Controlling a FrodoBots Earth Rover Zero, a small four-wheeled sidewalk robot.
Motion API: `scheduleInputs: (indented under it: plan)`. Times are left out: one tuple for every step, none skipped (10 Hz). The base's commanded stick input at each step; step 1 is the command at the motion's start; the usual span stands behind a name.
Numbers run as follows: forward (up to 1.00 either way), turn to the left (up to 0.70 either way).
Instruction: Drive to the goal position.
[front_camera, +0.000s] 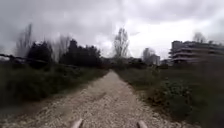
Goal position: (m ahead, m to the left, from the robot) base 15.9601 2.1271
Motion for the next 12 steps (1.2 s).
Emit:
scheduleInputs:
  plan:
    - [0.70,0.00]
    - [0.70,0.00]
    - [0.70,0.00]
    - [0.70,0.00]
    - [0.70,0.00]
    - [0.70,0.00]
    - [0.70,0.00]
    - [0.70,0.00]
    - [0.70,0.00]
    - [0.70,-0.08]
    - [0.70,-0.30]
    - [0.70,-0.25]
